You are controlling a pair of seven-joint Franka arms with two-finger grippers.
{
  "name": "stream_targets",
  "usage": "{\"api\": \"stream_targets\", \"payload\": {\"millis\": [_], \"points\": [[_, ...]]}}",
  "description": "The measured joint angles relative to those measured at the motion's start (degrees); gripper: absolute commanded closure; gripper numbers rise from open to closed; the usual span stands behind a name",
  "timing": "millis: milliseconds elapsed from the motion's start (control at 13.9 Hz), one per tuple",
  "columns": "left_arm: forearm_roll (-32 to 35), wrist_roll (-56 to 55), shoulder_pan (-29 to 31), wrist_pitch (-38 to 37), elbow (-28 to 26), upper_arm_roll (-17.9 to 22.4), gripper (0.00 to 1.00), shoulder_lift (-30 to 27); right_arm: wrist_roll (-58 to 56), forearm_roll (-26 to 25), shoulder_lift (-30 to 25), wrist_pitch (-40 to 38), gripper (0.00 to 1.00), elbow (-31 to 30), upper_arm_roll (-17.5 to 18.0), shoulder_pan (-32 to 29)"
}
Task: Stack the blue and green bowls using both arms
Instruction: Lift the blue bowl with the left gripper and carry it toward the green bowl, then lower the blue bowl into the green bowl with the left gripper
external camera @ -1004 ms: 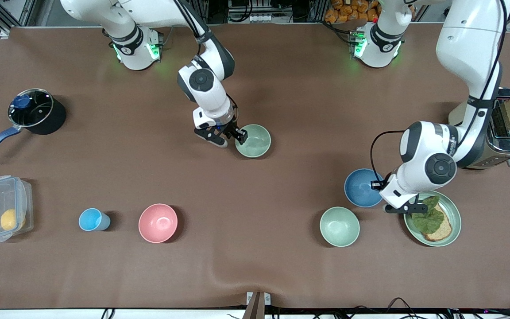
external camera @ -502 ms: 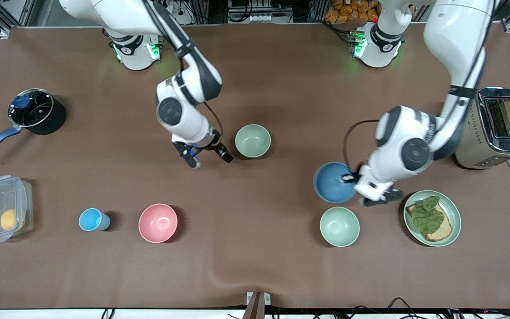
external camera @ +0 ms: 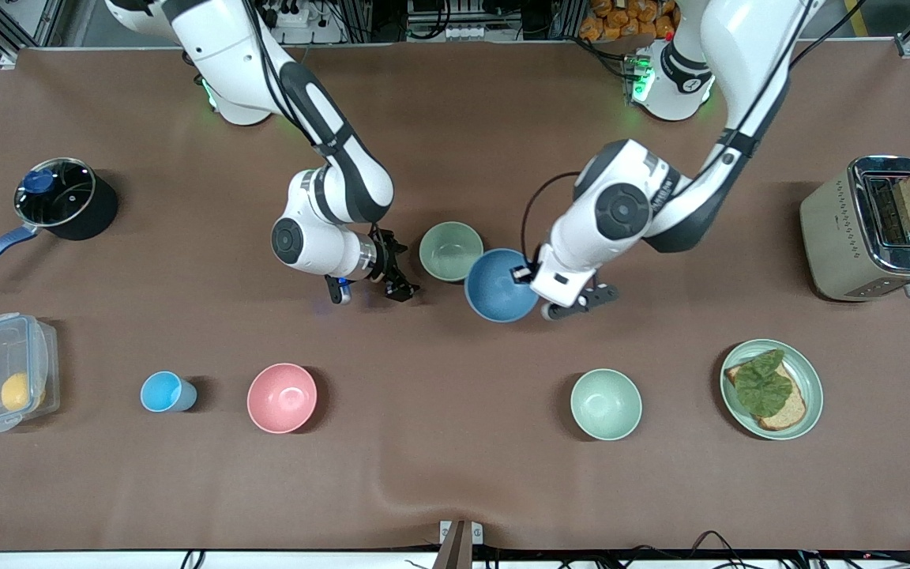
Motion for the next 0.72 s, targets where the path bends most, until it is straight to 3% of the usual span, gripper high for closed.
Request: {"api": "stream_targets", "payload": {"millis": [143, 287, 717], "points": [[-0.01, -1.02, 0.01, 1.77, -1.55, -1.06, 1.0, -0.15, -5.12, 8.46, 0.7, 0.0, 0.0, 0.04, 0.08, 0.19], [-0.01, -1.09, 0.14, 5.57, -4.14, -1.41, 1.0, -0.84, -9.15, 13.35, 1.03, 0.0, 0.0, 0.04, 0.11, 0.4], [-0.16, -1.77, 0.34, 11.64, -8.6, -3.58, 1.0, -2.12, -9.71, 14.26, 1.2, 0.0, 0.0, 0.04, 0.12, 0.39]]}}
